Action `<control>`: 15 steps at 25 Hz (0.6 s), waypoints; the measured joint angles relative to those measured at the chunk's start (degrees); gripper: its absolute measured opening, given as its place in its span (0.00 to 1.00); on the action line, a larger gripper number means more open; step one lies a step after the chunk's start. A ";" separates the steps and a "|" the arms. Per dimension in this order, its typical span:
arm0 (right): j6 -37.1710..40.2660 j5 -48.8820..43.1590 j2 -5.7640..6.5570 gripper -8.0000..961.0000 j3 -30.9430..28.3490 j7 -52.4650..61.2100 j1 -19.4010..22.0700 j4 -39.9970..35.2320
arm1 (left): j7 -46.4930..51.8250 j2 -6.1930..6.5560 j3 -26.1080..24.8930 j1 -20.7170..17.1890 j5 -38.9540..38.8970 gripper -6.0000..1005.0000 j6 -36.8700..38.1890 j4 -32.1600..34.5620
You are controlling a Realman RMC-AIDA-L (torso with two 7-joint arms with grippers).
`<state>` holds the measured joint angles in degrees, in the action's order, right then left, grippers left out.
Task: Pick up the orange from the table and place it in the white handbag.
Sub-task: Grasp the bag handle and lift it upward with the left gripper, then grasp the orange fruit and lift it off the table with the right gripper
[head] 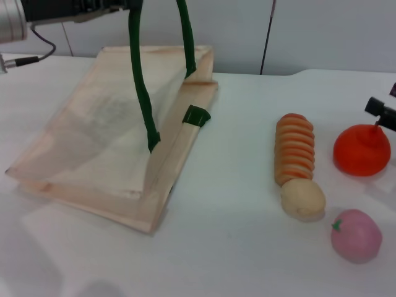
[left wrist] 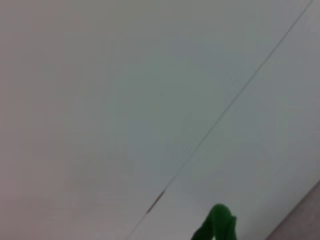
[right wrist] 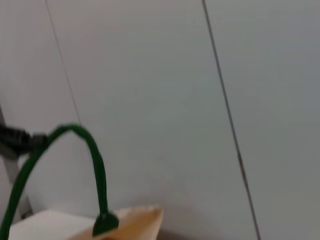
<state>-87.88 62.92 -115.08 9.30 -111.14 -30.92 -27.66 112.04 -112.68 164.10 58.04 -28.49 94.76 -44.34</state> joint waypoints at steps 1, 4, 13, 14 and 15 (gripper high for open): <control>0.06 -0.94 0.15 0.92 0.01 0.24 -0.21 -0.01 | 0.02 0.00 0.00 -0.16 -0.89 0.11 0.89 -0.26; 0.15 -3.33 0.59 0.92 0.02 1.15 -0.83 -0.06 | 0.25 0.00 -0.01 -0.53 -3.33 0.11 3.37 -1.27; 3.49 -10.05 0.83 0.93 0.27 3.08 -2.46 -0.76 | 0.90 0.05 -0.01 -0.72 -6.03 0.10 6.71 -2.65; 4.47 -10.46 0.64 0.93 0.26 3.17 -2.73 -0.76 | 0.96 0.05 -0.01 -0.64 -6.09 0.10 6.94 -2.66; 5.30 -10.68 0.43 0.93 0.26 3.17 -2.90 -0.76 | 1.02 0.05 -0.01 -0.51 -6.11 0.10 7.06 -2.67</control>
<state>-82.58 52.24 -114.64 9.56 -107.98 -33.82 -28.42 113.07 -112.62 164.09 57.53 -34.60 101.82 -47.01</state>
